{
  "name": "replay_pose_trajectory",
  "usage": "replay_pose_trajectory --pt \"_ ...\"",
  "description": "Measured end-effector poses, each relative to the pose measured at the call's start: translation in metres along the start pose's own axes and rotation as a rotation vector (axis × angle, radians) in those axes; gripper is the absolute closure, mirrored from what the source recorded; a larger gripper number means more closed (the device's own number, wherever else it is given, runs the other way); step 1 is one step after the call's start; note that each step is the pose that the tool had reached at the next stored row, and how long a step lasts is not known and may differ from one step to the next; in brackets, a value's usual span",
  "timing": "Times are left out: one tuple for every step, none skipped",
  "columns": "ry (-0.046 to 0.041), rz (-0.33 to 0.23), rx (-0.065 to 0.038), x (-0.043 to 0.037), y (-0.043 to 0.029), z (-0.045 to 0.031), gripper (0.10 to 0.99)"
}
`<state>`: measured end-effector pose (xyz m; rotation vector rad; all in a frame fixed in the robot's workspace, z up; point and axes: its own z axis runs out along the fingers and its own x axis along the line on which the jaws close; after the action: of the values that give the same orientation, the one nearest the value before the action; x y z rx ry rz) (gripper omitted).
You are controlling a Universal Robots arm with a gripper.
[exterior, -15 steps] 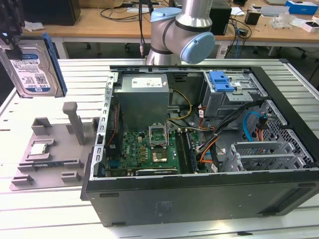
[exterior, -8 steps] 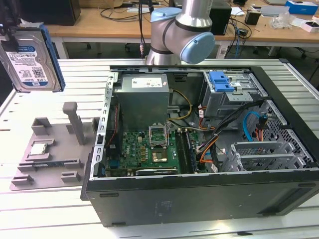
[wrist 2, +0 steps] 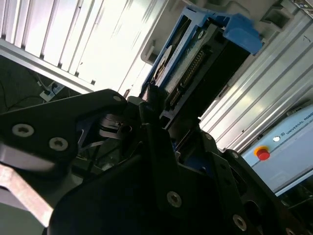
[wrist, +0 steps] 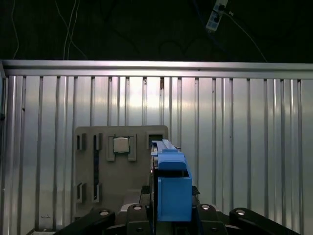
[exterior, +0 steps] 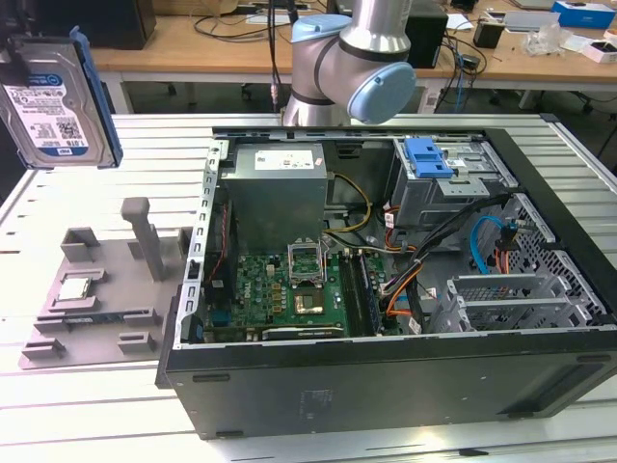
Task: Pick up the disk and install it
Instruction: 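Pick up the disk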
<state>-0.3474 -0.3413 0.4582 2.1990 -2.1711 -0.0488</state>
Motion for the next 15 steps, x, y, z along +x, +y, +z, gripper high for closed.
replay_pose_trajectory --pt "0.0007 0.0 0.0 -0.0003 0.0001 -0.0037 0.722" --pt "0.0014 0.0 0.0 -0.0006 0.0002 -0.0065 0.722" --pt "0.002 0.0 0.0 -0.0008 0.0003 -0.0092 0.722" --pt "0.0023 0.0 0.0 -0.0009 0.0003 -0.0108 0.722" --pt "0.0026 0.0 0.0 -0.0011 0.0004 -0.0125 0.722" --pt "0.0035 0.0 -0.001 -0.0013 0.0005 -0.0159 0.722" --pt "0.0044 0.0 -0.001 -0.0015 0.0006 -0.0191 0.722" --pt "0.0052 0.0 -0.001 -0.0017 0.0007 -0.0222 0.722" --pt "0.006 0.0 -0.001 -0.002 0.0009 -0.0255 0.722" --pt "0.0066 0.0 -0.001 -0.0021 0.0009 -0.0277 0.722" --pt "0.0069 0.0 -0.001 -0.0023 0.001 -0.0292 0.722" --pt "0.0071 0.0 -0.001 -0.0024 0.001 -0.0309 0.722" --pt "0.0073 0.0 -0.001 -0.0025 0.0011 -0.0322 0.722" --pt "0.0076 0.0 -0.001 -0.0027 0.0011 -0.0337 0.722" --pt "0.0081 0.0 -0.001 -0.0029 0.0012 -0.0364 0.722"
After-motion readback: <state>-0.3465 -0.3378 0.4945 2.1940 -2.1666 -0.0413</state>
